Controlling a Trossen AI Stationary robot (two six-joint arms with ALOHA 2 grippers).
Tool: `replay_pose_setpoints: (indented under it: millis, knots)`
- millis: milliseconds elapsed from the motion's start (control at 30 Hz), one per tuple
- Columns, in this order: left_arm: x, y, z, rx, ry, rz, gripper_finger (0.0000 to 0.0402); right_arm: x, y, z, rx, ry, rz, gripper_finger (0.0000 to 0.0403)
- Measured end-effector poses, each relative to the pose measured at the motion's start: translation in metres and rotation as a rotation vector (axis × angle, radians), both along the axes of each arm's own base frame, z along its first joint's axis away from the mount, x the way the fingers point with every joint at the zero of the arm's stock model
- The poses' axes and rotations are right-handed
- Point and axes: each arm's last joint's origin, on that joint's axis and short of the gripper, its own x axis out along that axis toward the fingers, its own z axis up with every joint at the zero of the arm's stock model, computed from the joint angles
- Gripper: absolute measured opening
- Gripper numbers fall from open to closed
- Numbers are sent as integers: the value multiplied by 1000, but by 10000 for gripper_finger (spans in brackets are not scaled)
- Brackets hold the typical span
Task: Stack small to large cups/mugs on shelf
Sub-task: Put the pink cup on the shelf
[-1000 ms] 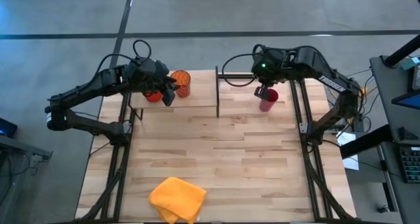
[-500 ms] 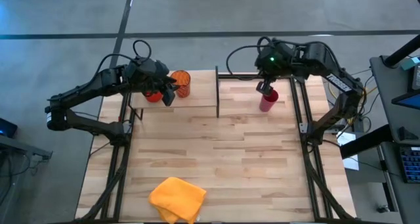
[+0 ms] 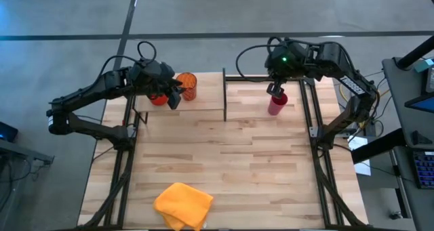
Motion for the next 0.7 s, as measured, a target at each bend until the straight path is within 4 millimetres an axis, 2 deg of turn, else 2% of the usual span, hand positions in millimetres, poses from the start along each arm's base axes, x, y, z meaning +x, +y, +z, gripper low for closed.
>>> replay_pose_setpoints:
  millis: [133, 333, 500, 700]
  knots:
    - [0, 0, 0, 0, 0, 0, 135, 0, 1, 1, -17, 17, 34, 19]
    - [0, 0, 0, 0, 0, 0, 135, 1, 1, -1, -37, 64, 137, 73]
    - [0, 0, 0, 0, 1, 0, 135, 1, 1, -1, -18, 44, 104, 111]
    - [0, 0, 0, 0, 1, 0, 135, 1, 1, 0, 8, 5, 48, 117]
